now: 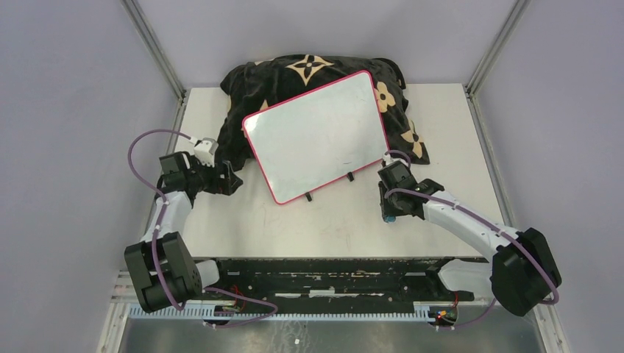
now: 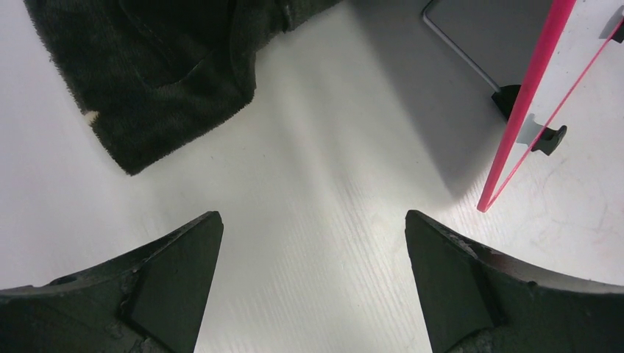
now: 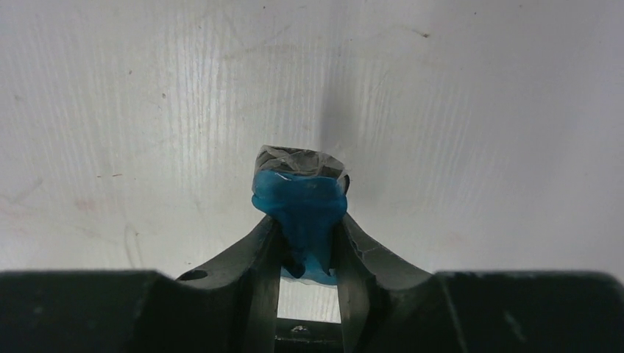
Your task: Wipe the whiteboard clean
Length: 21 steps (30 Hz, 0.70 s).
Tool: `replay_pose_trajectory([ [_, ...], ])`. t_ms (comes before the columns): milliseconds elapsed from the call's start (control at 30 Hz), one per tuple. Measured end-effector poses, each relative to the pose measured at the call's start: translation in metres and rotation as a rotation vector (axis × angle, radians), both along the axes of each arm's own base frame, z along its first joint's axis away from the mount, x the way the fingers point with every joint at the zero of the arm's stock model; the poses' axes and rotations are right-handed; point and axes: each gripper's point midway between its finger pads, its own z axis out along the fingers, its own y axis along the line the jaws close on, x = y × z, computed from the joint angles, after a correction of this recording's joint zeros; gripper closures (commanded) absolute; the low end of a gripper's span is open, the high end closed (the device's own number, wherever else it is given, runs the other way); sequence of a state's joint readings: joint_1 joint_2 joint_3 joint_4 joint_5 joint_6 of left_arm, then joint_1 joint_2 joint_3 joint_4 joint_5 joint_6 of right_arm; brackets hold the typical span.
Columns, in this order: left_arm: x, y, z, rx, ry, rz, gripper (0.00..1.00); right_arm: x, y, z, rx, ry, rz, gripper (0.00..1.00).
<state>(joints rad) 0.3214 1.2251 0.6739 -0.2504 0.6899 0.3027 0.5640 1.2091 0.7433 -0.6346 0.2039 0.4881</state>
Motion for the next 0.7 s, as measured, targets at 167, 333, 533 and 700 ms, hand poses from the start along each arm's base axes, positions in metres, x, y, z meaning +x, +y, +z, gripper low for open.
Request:
replay_pose_trajectory([
  [167, 0.005, 0.001, 0.001, 0.008, -0.044, 0.004, 0.01, -0.009, 0.001, -0.022, -0.008, 0.067, 0.007, 0.4],
  [333, 0.004, -0.001, 0.002, 0.011, -0.077, -0.003, 0.01, -0.013, 0.007, -0.032, 0.013, 0.106, 0.022, 0.16],
  [533, -0.002, -0.001, 0.007, 0.031, -0.142, 0.009, 0.0, -0.01, 0.007, -0.018, 0.033, 0.051, 0.016, 0.0],
  [700, -0.002, 0.003, 0.005, 0.04, -0.16, 0.034, 0.0, 0.004, -0.005, 0.014, -0.009, -0.06, -0.014, 0.0],
])
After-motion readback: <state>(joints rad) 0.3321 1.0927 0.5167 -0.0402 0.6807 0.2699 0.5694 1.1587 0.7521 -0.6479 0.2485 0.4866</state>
